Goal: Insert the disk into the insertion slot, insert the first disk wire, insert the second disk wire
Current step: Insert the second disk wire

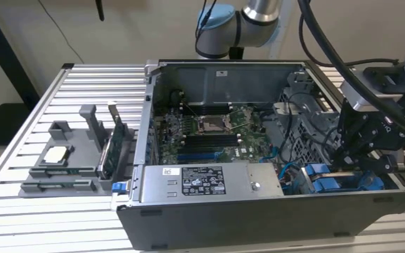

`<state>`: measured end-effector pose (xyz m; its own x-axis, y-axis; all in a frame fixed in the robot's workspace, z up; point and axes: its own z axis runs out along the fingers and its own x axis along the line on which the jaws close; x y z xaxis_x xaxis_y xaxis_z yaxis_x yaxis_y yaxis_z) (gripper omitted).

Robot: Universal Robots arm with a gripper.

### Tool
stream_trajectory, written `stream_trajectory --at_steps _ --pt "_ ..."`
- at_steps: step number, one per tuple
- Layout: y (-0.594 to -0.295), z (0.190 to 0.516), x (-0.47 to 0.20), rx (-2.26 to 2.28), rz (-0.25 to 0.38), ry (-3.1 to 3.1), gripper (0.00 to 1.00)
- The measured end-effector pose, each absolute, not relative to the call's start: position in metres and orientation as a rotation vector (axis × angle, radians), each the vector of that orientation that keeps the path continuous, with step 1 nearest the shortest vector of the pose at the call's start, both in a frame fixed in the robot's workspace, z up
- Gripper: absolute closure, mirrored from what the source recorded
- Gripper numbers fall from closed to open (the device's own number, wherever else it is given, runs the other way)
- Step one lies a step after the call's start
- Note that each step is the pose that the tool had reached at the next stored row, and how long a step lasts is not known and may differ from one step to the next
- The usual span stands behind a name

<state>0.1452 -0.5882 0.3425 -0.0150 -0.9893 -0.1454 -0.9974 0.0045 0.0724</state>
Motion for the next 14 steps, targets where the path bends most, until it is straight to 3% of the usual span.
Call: stream_trajectory --at_steps 14 --pt "-0.5881 0.3450 0.1466 -2.168 0.239 2.187 0.84"
